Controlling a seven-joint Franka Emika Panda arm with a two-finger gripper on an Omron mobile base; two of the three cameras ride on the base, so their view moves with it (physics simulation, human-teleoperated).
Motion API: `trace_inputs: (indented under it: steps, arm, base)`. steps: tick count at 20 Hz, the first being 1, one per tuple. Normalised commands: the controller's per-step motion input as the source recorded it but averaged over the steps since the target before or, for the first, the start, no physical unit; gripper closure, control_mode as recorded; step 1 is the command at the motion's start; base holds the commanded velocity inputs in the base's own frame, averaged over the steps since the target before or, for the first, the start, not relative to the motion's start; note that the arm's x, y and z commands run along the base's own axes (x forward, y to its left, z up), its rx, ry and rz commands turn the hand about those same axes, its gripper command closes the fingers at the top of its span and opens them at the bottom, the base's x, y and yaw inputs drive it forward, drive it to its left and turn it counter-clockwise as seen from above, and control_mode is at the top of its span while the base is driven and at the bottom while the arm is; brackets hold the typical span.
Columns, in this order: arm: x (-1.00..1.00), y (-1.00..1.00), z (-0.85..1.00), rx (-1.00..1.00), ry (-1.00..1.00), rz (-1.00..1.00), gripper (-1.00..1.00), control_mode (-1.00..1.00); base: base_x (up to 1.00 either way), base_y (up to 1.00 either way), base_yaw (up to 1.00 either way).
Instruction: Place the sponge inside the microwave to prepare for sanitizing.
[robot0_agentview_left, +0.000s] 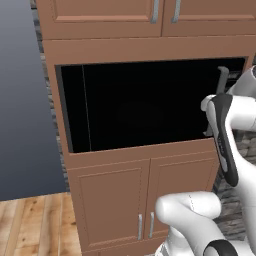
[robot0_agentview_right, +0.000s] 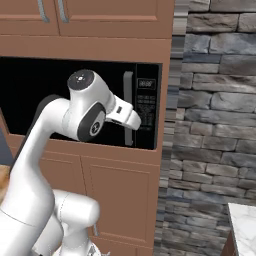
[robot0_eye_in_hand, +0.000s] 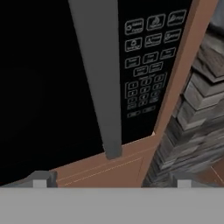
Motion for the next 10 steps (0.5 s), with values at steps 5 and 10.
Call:
trace_inputs:
  steps: [5, 10]
  arm:
    - [0.17, -0.02, 0.00, 0.00, -0.02, 0.09, -1.00, -1.00]
    - [0.24, -0.16, 0.00, 0.00, -0.06, 0.09, -1.00, -1.00]
  base:
    - [0.00, 0.00, 0.00]
    - [0.00, 0.00, 0.00]
